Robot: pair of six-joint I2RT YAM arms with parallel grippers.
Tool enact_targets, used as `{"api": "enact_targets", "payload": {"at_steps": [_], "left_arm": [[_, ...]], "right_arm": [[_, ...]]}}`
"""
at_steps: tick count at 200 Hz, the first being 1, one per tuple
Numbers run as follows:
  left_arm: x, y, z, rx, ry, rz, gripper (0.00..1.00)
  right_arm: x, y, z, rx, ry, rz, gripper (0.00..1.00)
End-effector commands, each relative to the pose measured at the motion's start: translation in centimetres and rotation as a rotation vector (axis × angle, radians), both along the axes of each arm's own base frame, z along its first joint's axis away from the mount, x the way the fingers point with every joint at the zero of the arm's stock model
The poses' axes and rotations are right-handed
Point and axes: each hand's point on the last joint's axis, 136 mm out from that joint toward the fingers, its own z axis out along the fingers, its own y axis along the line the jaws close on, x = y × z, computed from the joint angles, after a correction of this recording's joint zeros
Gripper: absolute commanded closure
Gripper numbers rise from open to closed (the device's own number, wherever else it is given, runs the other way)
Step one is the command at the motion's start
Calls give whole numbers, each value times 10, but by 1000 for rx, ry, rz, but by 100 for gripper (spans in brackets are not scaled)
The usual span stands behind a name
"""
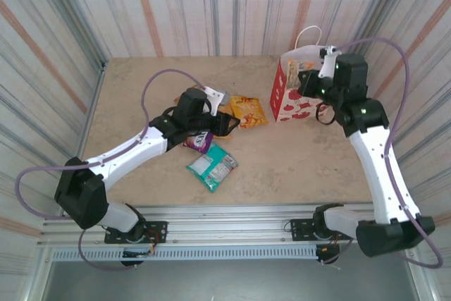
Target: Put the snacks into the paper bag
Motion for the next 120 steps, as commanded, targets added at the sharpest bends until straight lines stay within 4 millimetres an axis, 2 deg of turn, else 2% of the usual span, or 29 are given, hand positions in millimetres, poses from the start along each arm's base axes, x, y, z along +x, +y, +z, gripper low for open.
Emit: {"api": "enact_targets", "payload": {"at_steps": [1,40,59,90,109,120], "left_arm": [[-2,1,17,1,-25,-33,39],[2,2,17,0,-19,-33,39],[4,3,15,1,-15,-29,39],[7,6,13,3,-11,-18,39],[8,7,13,3,-9,-15,39],[9,8,13,4,-8,-13,39]], "right_arm": [[24,-19,2,-95,-1,-38,95],[67,-35,-6,-90,31,-54,94],[82,-34,-15,-78,63,-36,94],[96,-27,-26,-56,88,-1,93],[100,-24,-29,-48,99,12,88],[101,-24,-32,-48,111,11,78]]}}
